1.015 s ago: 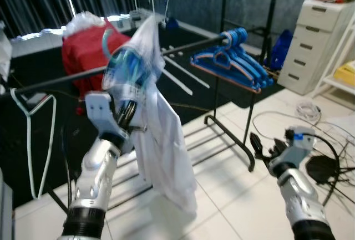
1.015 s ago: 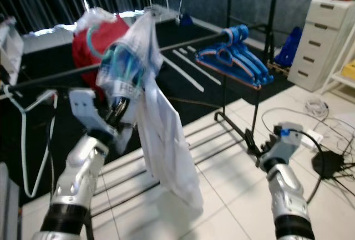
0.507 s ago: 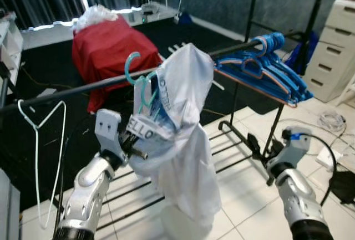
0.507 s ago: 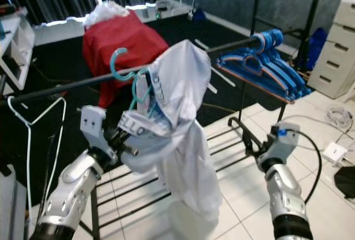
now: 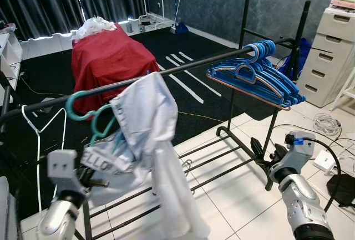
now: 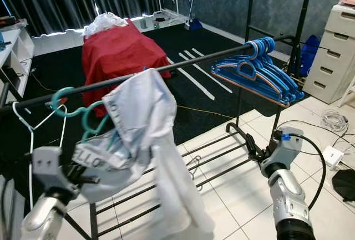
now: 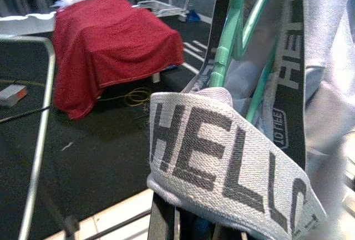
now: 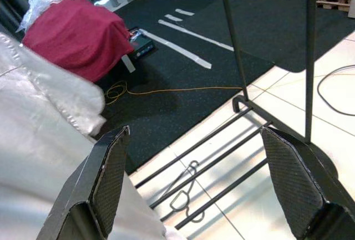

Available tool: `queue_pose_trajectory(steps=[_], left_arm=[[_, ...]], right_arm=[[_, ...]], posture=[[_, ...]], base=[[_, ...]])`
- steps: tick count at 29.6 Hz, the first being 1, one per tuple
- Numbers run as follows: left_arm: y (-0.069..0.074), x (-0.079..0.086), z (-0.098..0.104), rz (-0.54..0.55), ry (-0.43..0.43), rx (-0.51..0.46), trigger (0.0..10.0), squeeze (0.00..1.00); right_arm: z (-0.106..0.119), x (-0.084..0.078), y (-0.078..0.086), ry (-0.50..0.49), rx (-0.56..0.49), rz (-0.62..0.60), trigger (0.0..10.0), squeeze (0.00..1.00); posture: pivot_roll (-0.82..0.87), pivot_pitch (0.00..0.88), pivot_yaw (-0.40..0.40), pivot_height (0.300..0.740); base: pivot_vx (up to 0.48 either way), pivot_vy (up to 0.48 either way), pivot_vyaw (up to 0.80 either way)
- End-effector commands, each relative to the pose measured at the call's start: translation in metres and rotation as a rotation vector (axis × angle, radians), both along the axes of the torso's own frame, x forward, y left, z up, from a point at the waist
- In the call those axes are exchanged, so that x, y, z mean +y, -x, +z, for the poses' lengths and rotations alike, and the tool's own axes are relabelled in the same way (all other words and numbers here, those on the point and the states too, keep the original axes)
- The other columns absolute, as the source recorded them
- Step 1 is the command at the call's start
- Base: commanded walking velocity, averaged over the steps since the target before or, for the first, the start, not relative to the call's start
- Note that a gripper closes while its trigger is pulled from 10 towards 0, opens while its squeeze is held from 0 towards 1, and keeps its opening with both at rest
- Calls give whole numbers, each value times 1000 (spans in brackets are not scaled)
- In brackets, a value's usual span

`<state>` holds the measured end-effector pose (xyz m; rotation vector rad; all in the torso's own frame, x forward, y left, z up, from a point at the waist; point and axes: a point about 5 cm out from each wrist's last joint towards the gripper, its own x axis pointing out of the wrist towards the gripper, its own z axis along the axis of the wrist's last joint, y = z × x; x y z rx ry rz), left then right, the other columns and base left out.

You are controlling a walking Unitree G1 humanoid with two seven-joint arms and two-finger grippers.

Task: Hang hanger

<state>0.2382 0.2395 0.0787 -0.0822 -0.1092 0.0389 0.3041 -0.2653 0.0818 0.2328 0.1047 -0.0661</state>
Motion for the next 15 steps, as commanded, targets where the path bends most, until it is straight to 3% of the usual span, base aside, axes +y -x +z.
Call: queue_pose_trajectory(steps=[1, 11, 12, 13, 15], left_arm=[[7, 17, -1, 89, -4, 7, 10000, 0], [19, 26, 2, 114, -5, -19, 10000, 0], [20, 20, 11, 33, 23, -71, 10000, 0], [20, 20, 11, 33, 23, -71, 10000, 0], [21, 16, 24, -59, -11, -112, 10000, 0]], right_arm=[[-4, 4, 0, -3, 21, 14, 10000, 0], [-5, 3, 0, 1, 30, 20, 10000, 0], [-6, 3, 0, 1, 34, 22, 10000, 0], [-6, 3, 0, 1, 34, 22, 10000, 0], [-6, 4, -1, 0, 39, 27, 10000, 0]], posture=[[-47, 0, 38, 736], [-31, 0, 22, 736], [-24, 0, 19, 736], [-24, 0, 19, 736], [-21, 0, 20, 736]], base=[[0, 0, 0], [0, 0, 0], [0, 0, 0], [0, 0, 0], [0, 0, 0]])
